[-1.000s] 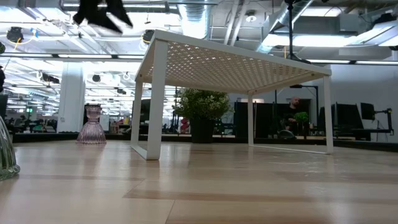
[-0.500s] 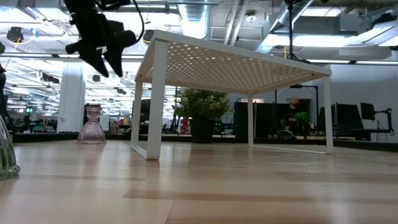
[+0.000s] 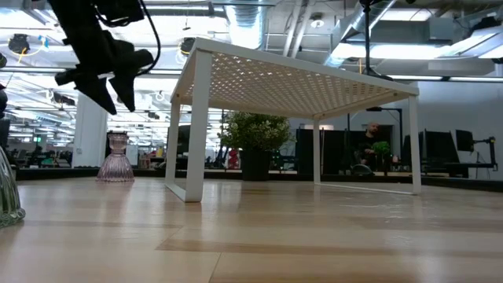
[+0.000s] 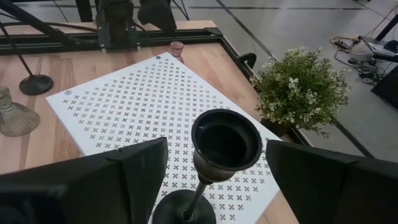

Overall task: Pick & Place candle stick holders
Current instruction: Put the pink transparent candle holder onto the shelf

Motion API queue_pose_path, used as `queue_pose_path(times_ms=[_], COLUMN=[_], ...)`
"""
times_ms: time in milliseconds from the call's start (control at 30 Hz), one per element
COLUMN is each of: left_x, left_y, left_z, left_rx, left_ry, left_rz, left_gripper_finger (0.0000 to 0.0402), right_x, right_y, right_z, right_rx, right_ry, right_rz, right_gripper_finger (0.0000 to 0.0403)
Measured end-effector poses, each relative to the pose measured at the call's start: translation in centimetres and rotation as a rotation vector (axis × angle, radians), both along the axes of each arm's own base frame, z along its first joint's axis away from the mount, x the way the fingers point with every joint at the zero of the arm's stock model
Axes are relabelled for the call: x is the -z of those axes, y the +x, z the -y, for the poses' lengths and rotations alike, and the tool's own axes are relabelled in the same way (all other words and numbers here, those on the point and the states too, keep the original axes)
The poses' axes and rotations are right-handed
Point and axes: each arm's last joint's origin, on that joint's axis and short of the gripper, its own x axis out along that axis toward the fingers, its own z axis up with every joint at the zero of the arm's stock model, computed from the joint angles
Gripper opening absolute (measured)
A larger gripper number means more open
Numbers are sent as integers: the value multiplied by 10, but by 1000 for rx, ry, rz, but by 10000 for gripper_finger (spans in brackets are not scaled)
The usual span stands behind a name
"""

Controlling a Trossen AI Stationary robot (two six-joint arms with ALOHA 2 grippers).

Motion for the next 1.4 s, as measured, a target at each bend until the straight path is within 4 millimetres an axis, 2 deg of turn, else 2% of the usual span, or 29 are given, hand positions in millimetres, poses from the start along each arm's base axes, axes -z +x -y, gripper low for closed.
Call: queue_pose_path(times_ms=[167,533,900,1100,1400], left_x=[5,30,55,66,81], left_y=[-3,-3,-10,-14,-19], left_z=[6,26,42,46,43], left_rx=[18,32,54,73,26], left_ry=[65,155,106,104,190], left_rz=[75,29,23,4,11], left_gripper_finger=[221,217,213,213,213], right_x=[0,0,0,0,0], right_y=[0,0,0,0,0], right_z=[0,0,0,0,0], right_rx=[0,7,11,11,9], right_ry=[0,8,14,14,15], right_rz=[0,5,8,8,7], right_gripper_finger=[265,265,265,265,265])
